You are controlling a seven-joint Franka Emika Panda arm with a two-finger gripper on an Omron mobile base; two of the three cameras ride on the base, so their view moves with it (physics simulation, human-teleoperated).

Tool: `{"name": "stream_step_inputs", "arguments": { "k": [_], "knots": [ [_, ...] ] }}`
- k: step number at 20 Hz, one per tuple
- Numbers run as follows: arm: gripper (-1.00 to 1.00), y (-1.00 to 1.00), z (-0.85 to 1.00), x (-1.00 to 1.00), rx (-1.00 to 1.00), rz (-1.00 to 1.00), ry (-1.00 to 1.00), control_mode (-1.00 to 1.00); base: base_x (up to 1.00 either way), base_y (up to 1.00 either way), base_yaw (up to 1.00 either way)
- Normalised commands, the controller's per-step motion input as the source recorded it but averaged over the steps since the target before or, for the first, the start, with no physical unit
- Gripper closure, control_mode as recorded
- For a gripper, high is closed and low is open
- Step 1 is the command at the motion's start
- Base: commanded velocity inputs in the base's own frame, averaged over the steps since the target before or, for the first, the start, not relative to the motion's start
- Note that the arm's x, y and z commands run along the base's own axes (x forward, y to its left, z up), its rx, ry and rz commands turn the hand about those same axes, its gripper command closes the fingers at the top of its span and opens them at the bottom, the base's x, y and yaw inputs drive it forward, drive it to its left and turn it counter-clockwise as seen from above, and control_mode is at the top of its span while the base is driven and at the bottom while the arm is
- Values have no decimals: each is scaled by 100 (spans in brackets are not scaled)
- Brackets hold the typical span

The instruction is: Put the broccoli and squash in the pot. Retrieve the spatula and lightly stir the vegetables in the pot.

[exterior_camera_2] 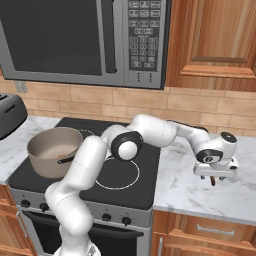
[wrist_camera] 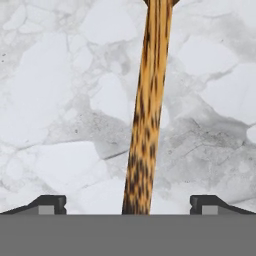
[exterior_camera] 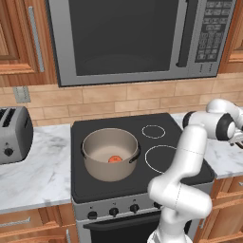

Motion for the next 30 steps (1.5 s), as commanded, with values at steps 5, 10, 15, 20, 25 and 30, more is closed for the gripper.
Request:
{"name": "stream_step_inputs", "arguments": {
  "k": [5,10,15,20,25,30],
  "knots": [
    [-100,1,-12,-1,0,0,-1,-100,0,0,0],
    [-100,2,-8,-1,0,0,-2,-100,0,0,0],
    [-100,0,-2,0,0,0,0,-100,0,0,0],
    [-100,0,0,-1,0,0,0,-100,0,0,0],
    [-100,1,0,0,0,0,0,-100,0,0,0],
    [100,0,0,0,0,0,0,-100,0,0,0]
  ]
}}
